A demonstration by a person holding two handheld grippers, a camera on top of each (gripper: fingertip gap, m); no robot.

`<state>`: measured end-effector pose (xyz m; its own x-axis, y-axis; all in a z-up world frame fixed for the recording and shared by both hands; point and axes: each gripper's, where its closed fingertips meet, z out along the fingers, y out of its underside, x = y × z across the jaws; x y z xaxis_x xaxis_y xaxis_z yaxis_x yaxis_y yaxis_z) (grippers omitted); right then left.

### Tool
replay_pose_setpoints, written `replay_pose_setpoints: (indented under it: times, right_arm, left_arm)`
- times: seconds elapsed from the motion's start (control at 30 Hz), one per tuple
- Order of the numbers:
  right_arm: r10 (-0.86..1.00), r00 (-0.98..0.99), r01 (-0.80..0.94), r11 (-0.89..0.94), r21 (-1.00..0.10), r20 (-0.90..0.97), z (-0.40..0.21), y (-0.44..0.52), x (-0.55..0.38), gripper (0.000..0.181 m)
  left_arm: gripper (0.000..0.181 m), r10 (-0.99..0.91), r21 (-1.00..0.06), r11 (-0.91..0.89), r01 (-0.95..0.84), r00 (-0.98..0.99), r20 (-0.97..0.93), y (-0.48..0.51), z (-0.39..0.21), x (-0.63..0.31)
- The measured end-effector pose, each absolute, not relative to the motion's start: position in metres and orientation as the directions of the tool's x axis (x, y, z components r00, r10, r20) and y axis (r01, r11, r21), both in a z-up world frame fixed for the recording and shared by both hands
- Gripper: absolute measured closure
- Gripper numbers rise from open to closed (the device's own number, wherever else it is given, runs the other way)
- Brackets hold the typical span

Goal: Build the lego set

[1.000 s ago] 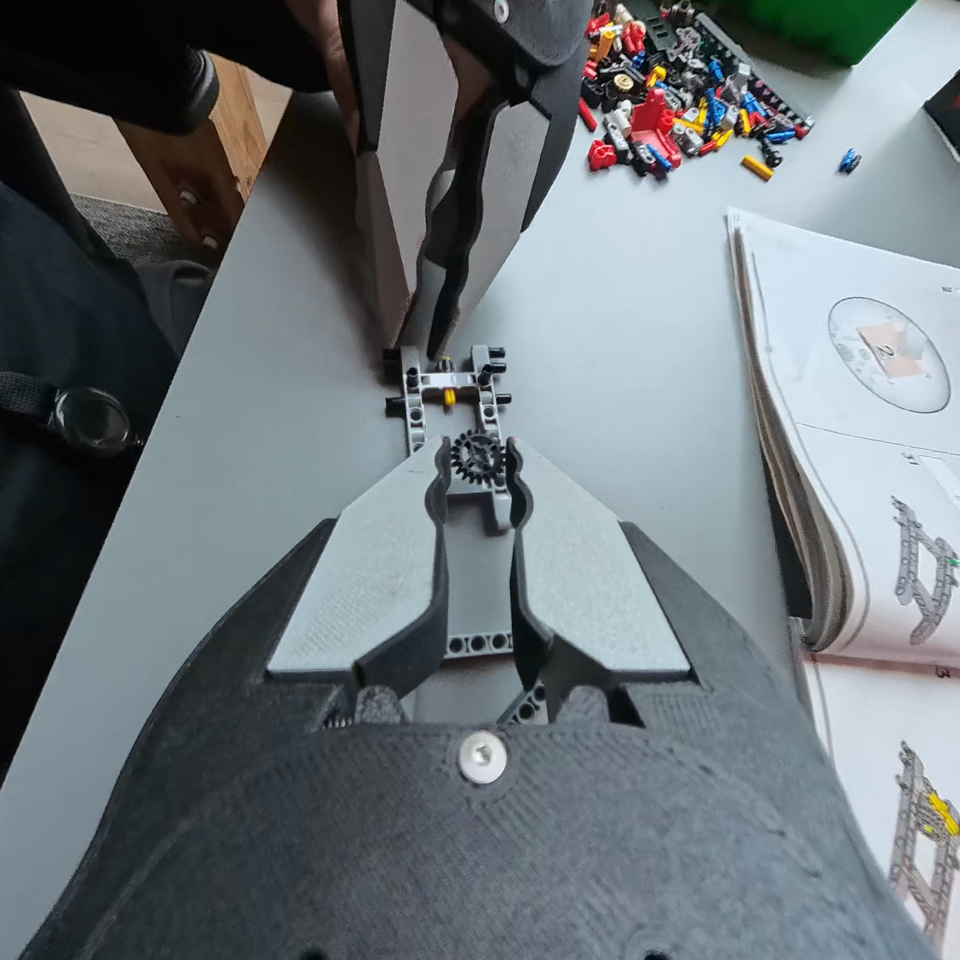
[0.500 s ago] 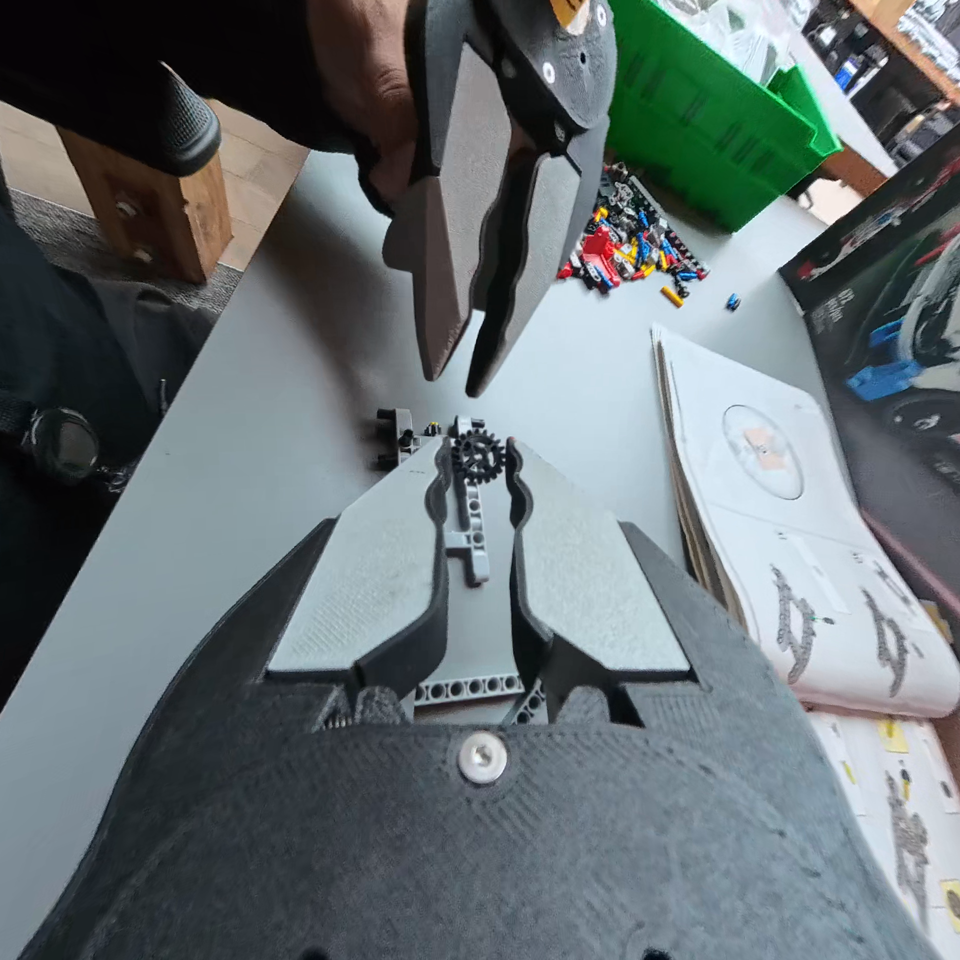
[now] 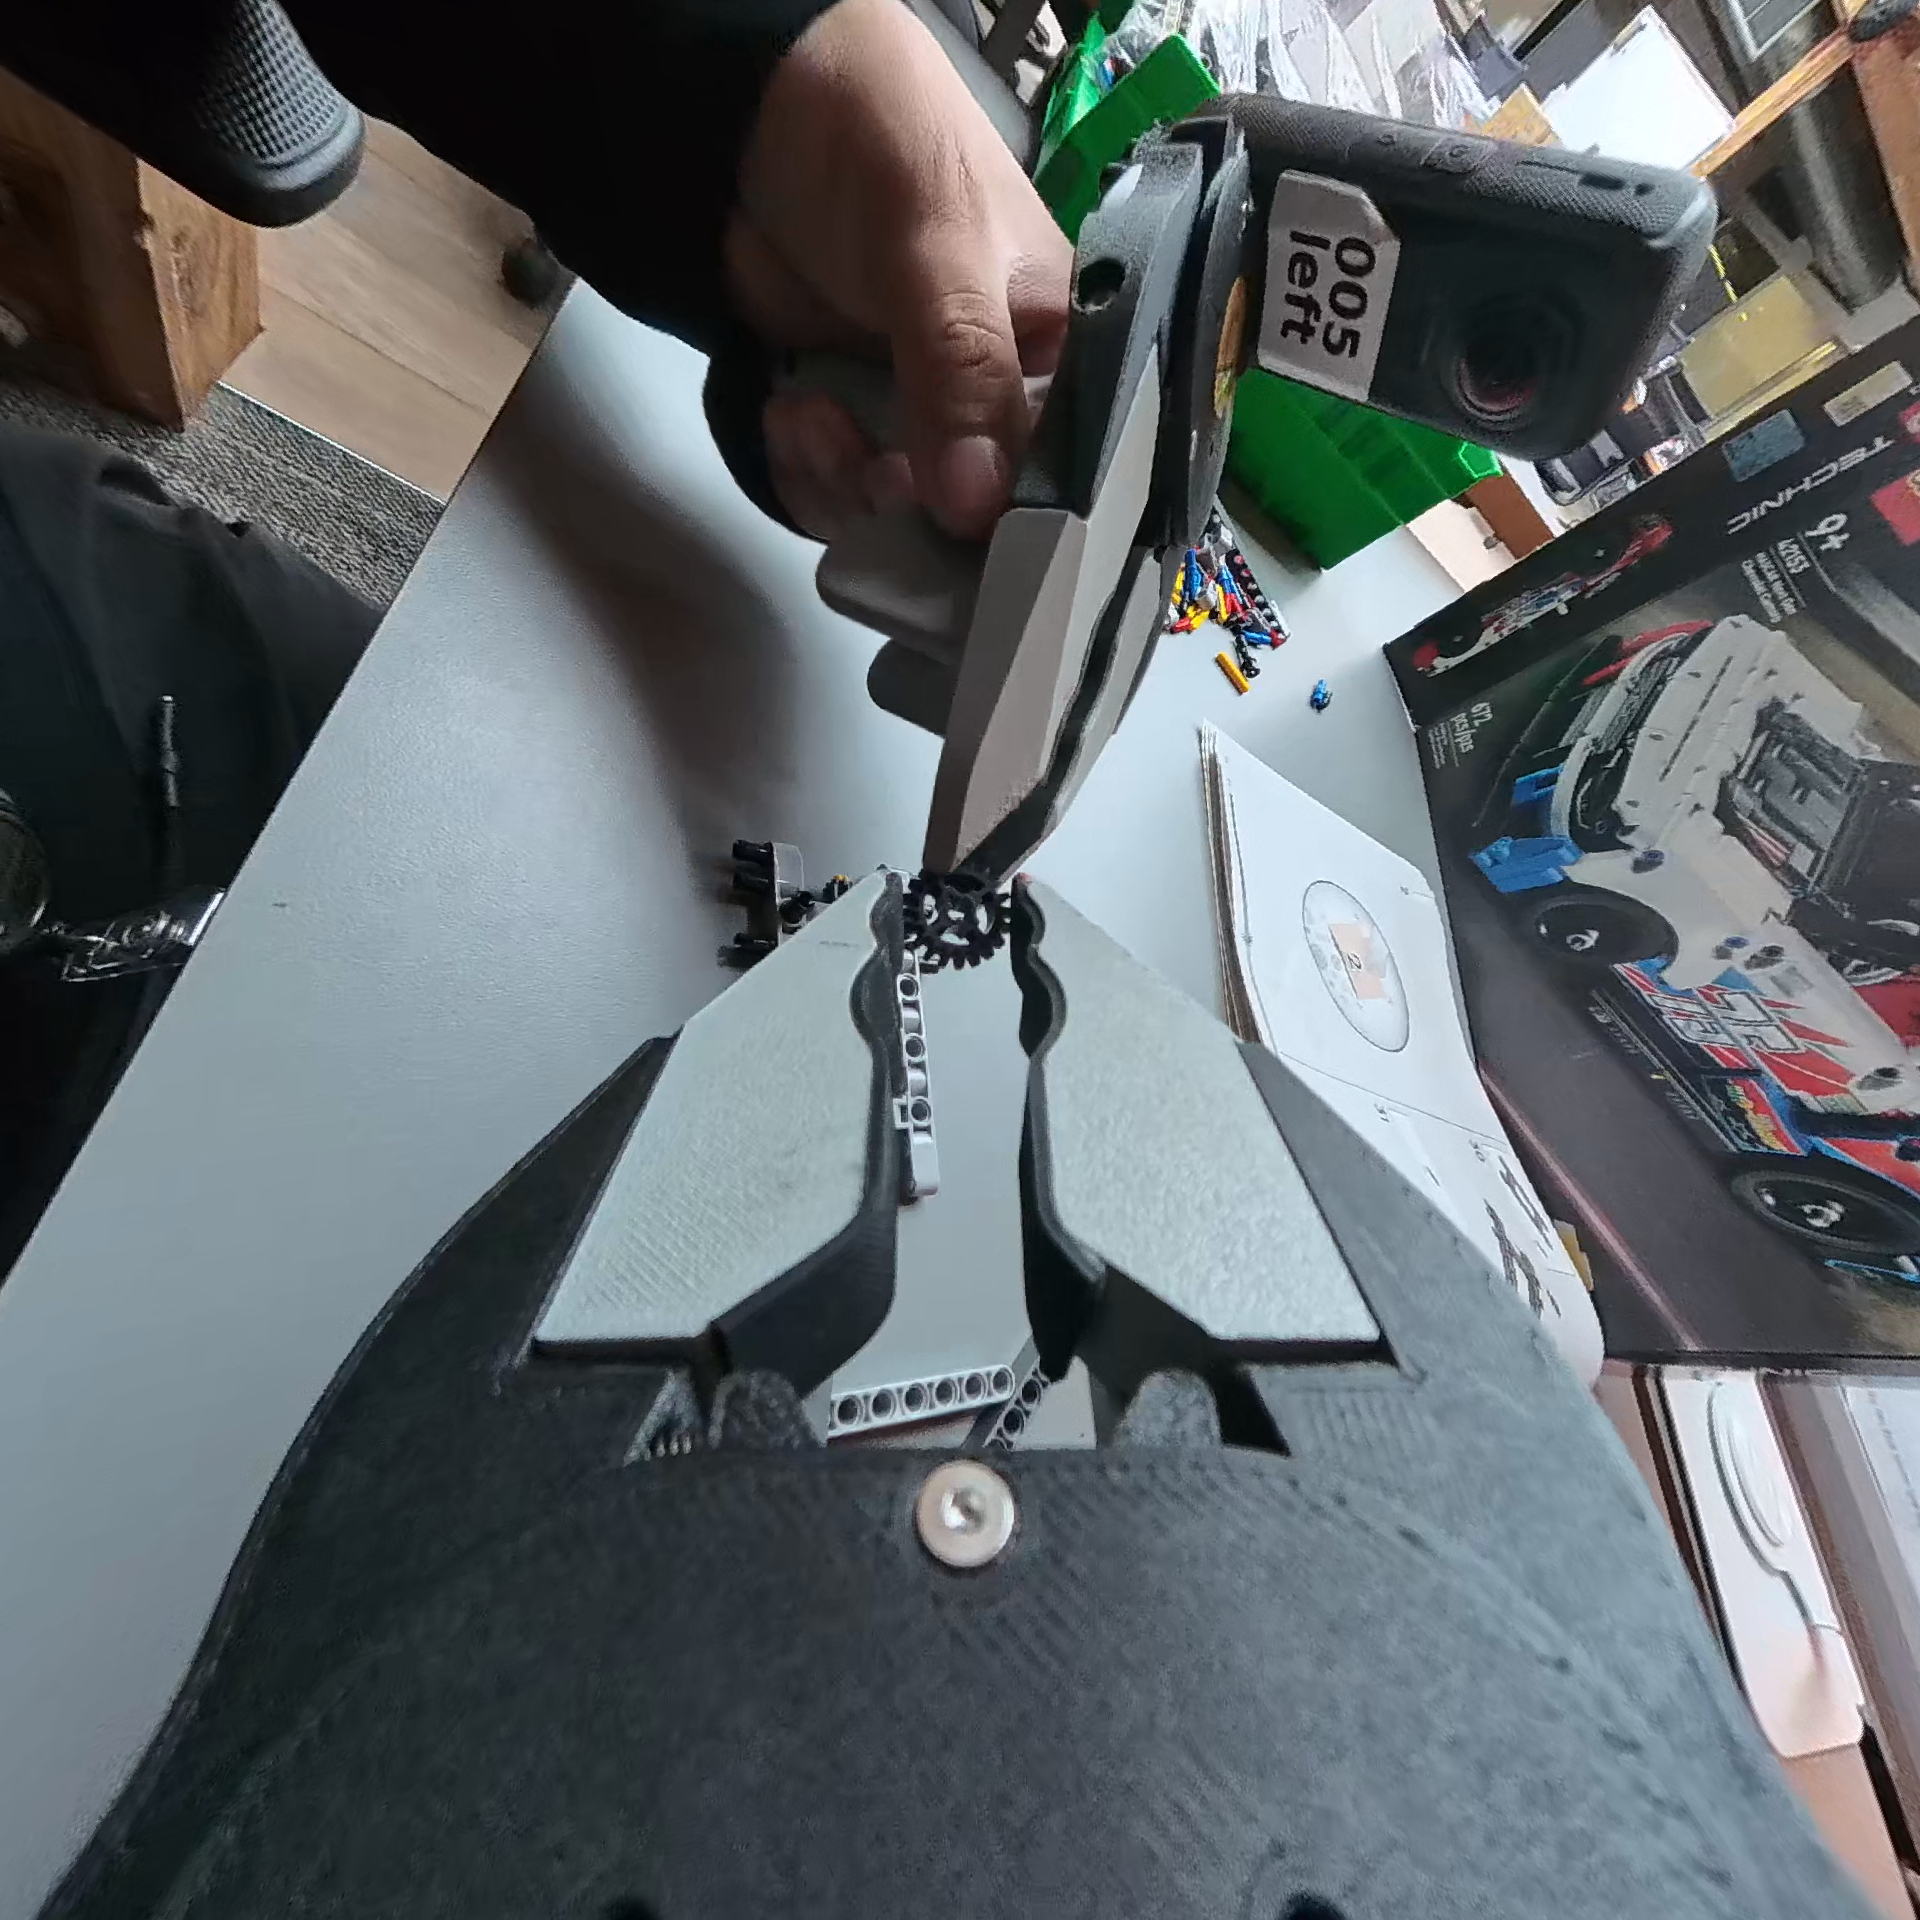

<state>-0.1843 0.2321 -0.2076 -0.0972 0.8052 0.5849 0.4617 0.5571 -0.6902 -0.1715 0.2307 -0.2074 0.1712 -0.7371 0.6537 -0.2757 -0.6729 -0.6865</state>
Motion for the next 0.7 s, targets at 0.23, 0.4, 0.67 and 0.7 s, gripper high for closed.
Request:
replay_pose_setpoints:
  times: [0.23,0.4,0.67,0.7]
  right_arm:
    - [0.833,-0.113,0.419,0.534,-0.734,0.542,-0.205,0.227,-0.182,0.164]
    - [0.882,-0.169,0.333,0.471,-0.817,0.440,-0.198,0.219,-0.173,0.165]
    - [0.931,-0.225,0.290,0.347,-0.892,0.289,-0.194,0.211,-0.167,0.167]
    - [0.924,-0.219,0.280,0.367,-0.887,0.313,-0.193,0.211,-0.168,0.170]
  left_arm:
    - [0.175,-0.710,-0.659,-0.689,-0.301,0.100,0.697,0.228,-0.206,-0.170]
    - [0.176,-0.667,-0.633,-0.689,-0.354,-0.034,0.745,0.216,-0.200,-0.170]
    - [0.175,-0.664,-0.659,-0.680,-0.323,-0.110,0.739,0.209,-0.193,-0.168]
    - [0.176,-0.656,-0.653,-0.688,-0.315,-0.114,0.746,0.209,-0.194,-0.168]
